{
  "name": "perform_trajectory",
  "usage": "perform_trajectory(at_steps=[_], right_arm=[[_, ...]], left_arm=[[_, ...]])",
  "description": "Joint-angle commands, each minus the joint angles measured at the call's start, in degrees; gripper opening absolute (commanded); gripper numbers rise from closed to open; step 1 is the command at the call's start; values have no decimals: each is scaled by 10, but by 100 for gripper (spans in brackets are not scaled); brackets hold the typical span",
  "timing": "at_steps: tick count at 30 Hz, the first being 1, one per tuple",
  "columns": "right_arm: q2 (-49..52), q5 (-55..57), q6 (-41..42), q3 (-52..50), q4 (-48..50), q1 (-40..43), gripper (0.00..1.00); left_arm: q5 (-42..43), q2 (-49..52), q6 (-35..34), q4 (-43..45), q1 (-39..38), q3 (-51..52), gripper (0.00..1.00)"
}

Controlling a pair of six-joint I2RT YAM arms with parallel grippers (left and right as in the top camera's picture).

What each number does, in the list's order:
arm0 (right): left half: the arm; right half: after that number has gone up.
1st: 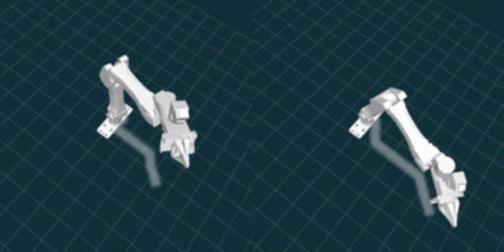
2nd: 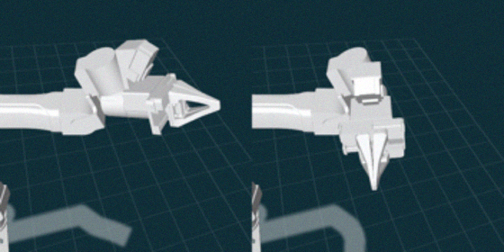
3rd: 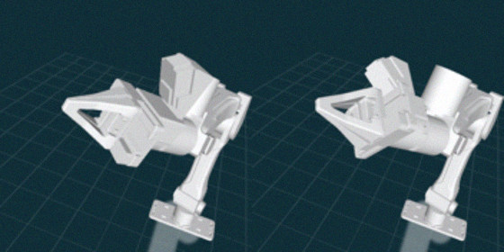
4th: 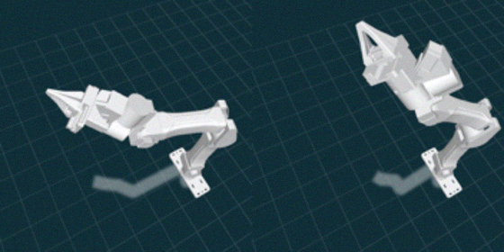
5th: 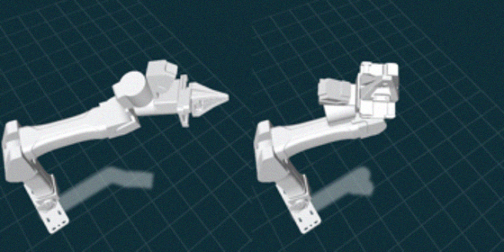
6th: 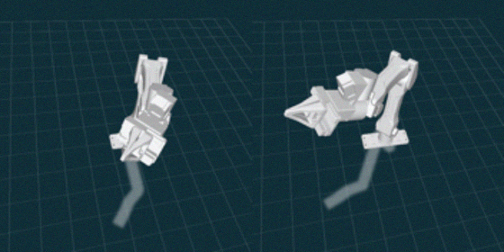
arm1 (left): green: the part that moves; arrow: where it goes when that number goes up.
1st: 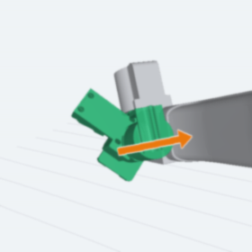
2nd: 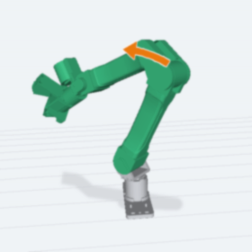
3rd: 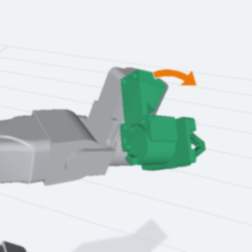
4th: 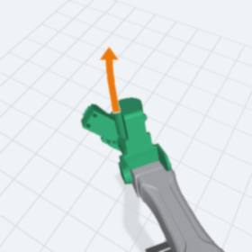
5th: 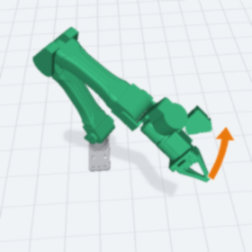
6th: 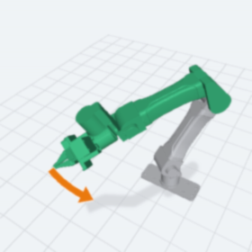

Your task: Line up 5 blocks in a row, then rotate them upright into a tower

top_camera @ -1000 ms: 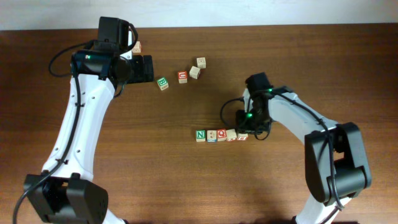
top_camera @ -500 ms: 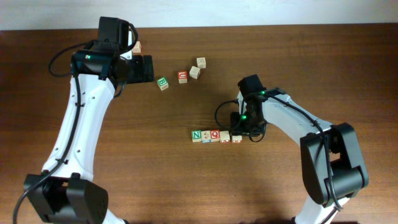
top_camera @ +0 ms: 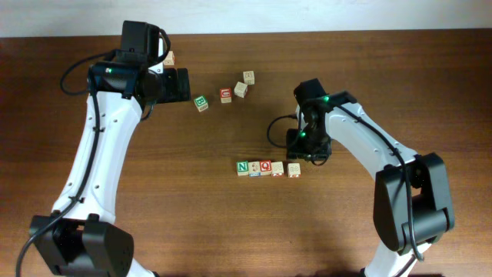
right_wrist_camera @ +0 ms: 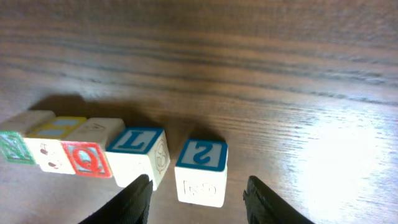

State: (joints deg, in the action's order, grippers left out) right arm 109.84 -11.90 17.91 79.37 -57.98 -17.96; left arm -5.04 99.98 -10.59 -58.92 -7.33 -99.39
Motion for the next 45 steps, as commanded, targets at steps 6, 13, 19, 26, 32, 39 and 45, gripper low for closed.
perform_trajectory(at_steps=[6, 13, 19, 26, 32, 39, 45], right_arm=[[2, 21, 17, -6, -63, 0, 34], [2, 10, 17, -54, -64, -1, 21], [2, 9, 17, -68, -61, -1, 21], [2, -6, 17, -68, -19, -1, 20], [2, -6, 17, -68, 4, -1, 21], [1, -45, 17, -64, -8, 0, 20], [1, -29, -12, 9, -89, 20, 17]], left_arm=[[-8, 4, -7, 1, 0, -10, 99], [-8, 4, -7, 1, 0, -10, 99], [-8, 4, -7, 1, 0, -10, 99], [-8, 4, -7, 1, 0, -10, 99], [-8, 4, -7, 1, 0, -10, 99], [-8, 4, -7, 1, 0, -10, 99], [-8, 4, -7, 1, 0, -10, 99]])
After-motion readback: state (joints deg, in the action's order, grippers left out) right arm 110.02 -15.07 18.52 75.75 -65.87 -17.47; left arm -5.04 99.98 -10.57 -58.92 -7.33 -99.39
